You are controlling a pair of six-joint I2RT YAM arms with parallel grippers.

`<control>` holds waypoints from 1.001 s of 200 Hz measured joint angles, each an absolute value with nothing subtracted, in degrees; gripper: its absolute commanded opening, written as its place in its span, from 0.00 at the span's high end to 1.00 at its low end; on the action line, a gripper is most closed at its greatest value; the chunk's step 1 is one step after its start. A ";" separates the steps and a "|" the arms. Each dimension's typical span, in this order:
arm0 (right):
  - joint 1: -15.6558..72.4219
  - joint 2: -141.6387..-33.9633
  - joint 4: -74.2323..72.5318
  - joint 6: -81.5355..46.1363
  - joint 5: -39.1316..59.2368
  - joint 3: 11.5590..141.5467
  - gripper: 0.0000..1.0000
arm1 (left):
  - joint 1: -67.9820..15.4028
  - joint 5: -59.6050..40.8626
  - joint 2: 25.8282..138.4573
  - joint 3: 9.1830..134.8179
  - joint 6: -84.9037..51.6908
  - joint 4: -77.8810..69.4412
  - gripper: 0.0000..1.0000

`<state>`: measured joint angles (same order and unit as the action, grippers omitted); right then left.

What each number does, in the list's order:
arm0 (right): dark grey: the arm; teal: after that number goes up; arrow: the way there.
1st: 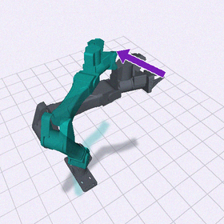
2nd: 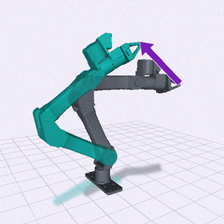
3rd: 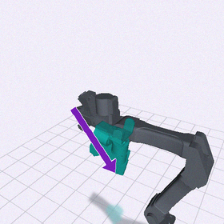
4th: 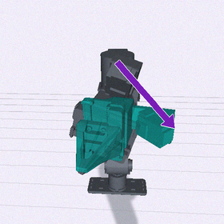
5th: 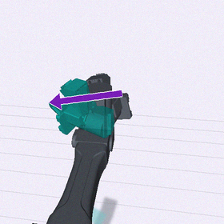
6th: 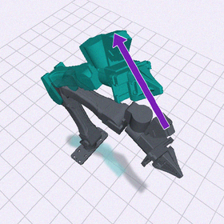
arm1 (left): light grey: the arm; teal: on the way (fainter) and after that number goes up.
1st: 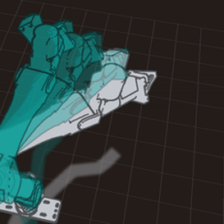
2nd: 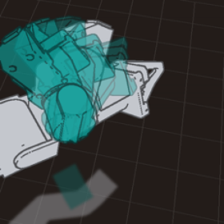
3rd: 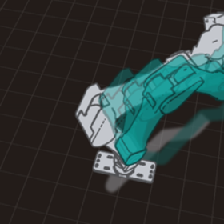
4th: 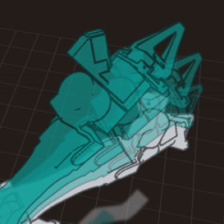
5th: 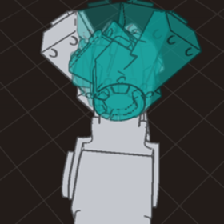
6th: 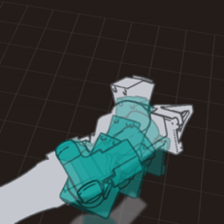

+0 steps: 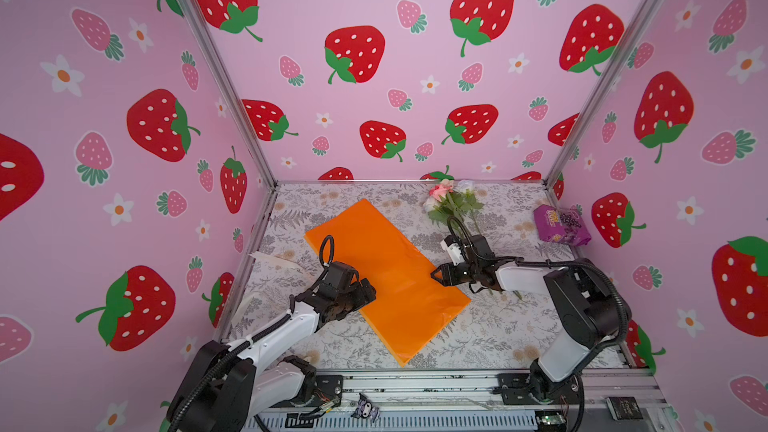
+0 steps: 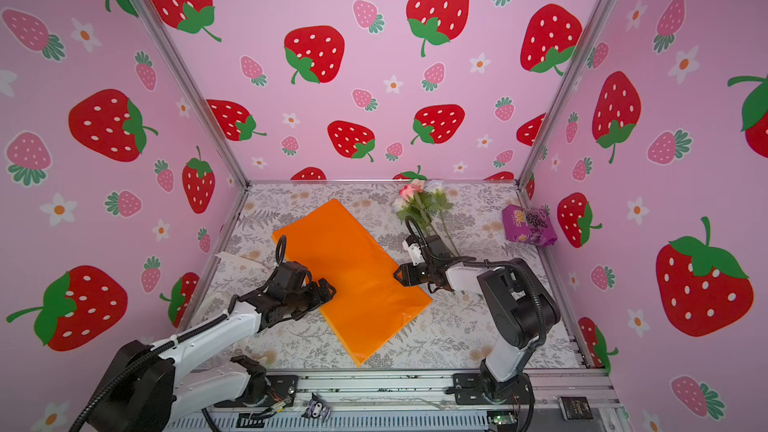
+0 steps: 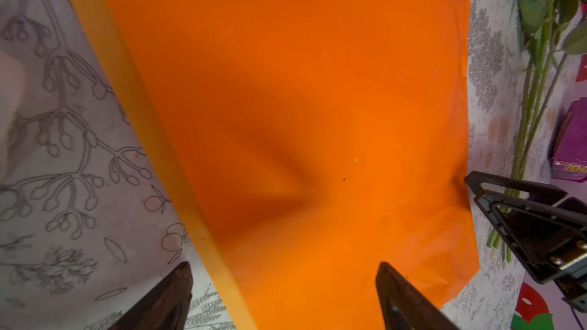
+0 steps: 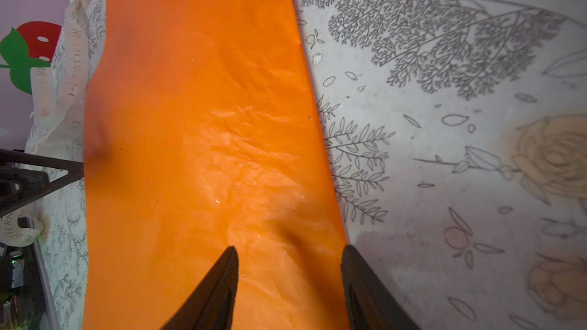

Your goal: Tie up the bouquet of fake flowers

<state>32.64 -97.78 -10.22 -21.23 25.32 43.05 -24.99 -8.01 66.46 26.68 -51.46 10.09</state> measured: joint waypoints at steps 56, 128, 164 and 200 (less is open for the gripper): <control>32.69 -97.86 -10.57 -21.43 25.32 43.05 0.44 | -24.60 -10.59 70.02 26.61 -52.58 5.67 0.21; 32.14 -98.32 -9.28 -22.44 22.41 47.05 0.38 | -23.07 -13.58 73.14 25.87 -53.28 -0.23 0.44; 28.42 -104.77 -8.21 -22.28 19.51 58.08 0.36 | -21.61 -14.76 74.74 25.87 -53.76 -1.80 0.49; 26.00 -112.44 -4.91 -21.63 16.01 66.39 0.36 | -21.26 -16.16 74.78 25.87 -53.74 -3.40 0.49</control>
